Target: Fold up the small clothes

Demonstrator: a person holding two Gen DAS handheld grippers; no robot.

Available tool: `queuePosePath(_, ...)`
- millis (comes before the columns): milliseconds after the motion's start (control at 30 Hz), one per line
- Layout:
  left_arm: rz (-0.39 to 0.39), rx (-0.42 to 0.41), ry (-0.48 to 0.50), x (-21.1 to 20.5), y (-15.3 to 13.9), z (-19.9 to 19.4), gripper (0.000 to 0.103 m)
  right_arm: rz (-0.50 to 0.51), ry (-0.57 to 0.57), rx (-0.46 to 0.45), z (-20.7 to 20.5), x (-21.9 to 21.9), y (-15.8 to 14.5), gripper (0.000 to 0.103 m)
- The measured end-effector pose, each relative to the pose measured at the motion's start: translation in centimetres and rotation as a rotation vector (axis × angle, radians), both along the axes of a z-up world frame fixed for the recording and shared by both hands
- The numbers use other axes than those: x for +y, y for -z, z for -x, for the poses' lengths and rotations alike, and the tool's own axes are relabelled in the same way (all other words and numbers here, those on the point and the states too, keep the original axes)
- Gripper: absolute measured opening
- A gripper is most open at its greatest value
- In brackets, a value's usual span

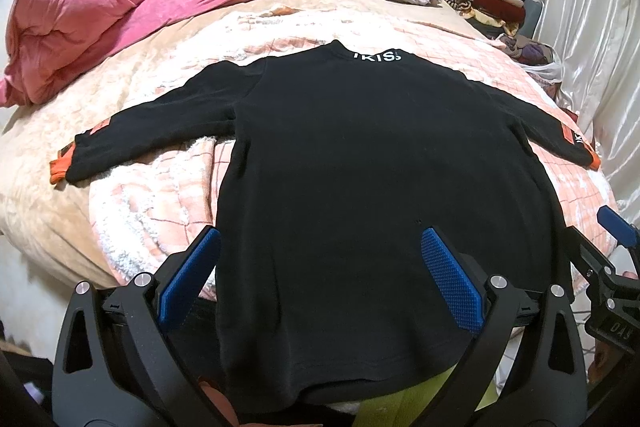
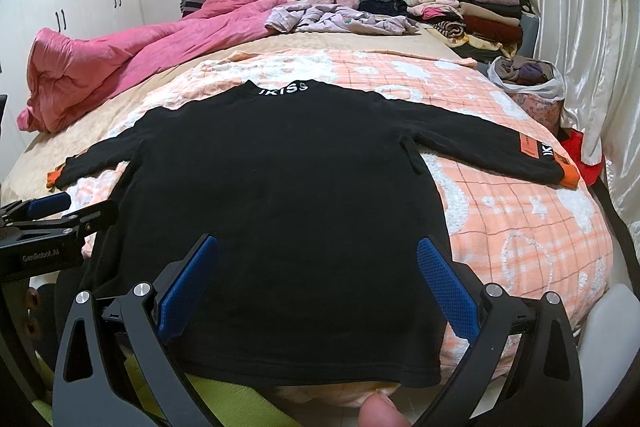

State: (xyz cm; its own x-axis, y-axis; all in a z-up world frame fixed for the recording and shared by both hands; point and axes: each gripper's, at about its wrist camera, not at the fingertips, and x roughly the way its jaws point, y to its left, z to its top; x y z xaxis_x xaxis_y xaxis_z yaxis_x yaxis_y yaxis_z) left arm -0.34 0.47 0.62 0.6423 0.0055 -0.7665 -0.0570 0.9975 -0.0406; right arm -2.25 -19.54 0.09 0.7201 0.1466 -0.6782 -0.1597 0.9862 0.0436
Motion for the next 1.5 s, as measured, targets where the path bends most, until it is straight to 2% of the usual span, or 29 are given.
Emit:
queuePosePath(1067,-0.011,-0.001,0.008,-0.4,0.1,-0.8,0.094,-0.011,0.014,-0.009,-0.9,-1.0,0.0,0.099)
queuePosePath(1500,0.025,0.011,0.032,-1.2,0.6,-4.9,0.094,-0.023,0.127,0.007,-3.9,-5.1,1.3,0.099)
